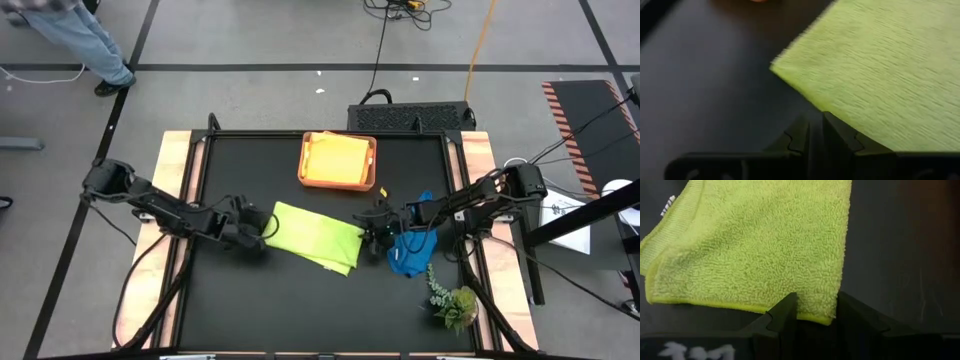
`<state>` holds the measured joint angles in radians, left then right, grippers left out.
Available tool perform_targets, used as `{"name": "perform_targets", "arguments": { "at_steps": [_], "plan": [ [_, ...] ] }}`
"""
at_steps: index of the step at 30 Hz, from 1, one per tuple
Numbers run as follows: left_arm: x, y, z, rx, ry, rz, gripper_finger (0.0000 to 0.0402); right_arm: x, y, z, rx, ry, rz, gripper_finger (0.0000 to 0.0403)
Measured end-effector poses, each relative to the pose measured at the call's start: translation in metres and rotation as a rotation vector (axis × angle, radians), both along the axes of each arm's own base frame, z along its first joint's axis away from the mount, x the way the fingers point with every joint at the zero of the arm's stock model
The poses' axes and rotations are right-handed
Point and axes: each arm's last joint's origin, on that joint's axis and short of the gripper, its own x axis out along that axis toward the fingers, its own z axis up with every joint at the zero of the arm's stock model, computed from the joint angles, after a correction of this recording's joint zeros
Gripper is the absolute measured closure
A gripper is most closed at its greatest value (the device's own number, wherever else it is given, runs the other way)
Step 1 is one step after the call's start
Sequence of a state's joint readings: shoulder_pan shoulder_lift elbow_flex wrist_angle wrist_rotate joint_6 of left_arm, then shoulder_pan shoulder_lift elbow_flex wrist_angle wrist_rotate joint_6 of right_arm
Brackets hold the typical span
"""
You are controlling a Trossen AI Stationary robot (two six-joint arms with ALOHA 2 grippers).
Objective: Fold microfiber towels
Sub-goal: Fold the green towel
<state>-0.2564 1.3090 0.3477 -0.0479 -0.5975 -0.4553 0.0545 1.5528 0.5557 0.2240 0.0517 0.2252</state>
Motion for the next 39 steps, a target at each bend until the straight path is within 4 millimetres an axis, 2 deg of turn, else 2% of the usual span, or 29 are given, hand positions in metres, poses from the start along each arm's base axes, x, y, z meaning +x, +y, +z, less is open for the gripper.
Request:
{"name": "perform_targets", "arguments": {
  "at_steps": [4, 7, 9, 13, 16, 22, 25, 35, 39],
  "plan": [
    [0.003, 0.004, 0.003, -0.017, -0.04, 0.061, 0.0346, -0.001, 0.005, 0.0, 0.01, 0.011, 0.001, 0.027],
    [0.022, -0.013, 0.027, -0.141, -0.208, -0.074, 0.0346, -0.002, 0.008, -0.001, 0.007, 0.012, 0.013, 0.027],
    [0.03, -0.027, 0.041, -0.151, -0.305, -0.185, 0.0346, -0.002, 0.008, -0.001, 0.008, 0.012, 0.014, 0.027],
    [0.032, -0.041, 0.038, -0.124, -0.284, -0.277, 0.0346, -0.001, 0.008, 0.0, 0.009, 0.009, 0.011, 0.027],
    [0.027, -0.042, 0.024, -0.155, -0.197, -0.233, 0.0346, -0.001, 0.008, 0.0, 0.012, 0.007, 0.009, 0.027],
    [0.02, -0.036, -0.005, -0.15, -0.007, -0.134, 0.0346, -0.001, 0.008, 0.0, 0.015, 0.004, 0.013, 0.027],
    [0.02, -0.029, -0.011, -0.115, 0.04, -0.087, 0.0346, -0.001, 0.011, 0.0, 0.028, 0.004, 0.012, 0.027],
    [0.018, 0.005, -0.013, 0.082, 0.112, 0.093, 0.0346, -0.002, 0.031, 0.001, 0.154, 0.002, 0.118, 0.027],
    [0.026, 0.008, -0.005, 0.023, 0.086, 0.111, 0.0346, 0.002, 0.048, 0.01, 0.342, -0.085, 0.246, 0.027]
  ]
}}
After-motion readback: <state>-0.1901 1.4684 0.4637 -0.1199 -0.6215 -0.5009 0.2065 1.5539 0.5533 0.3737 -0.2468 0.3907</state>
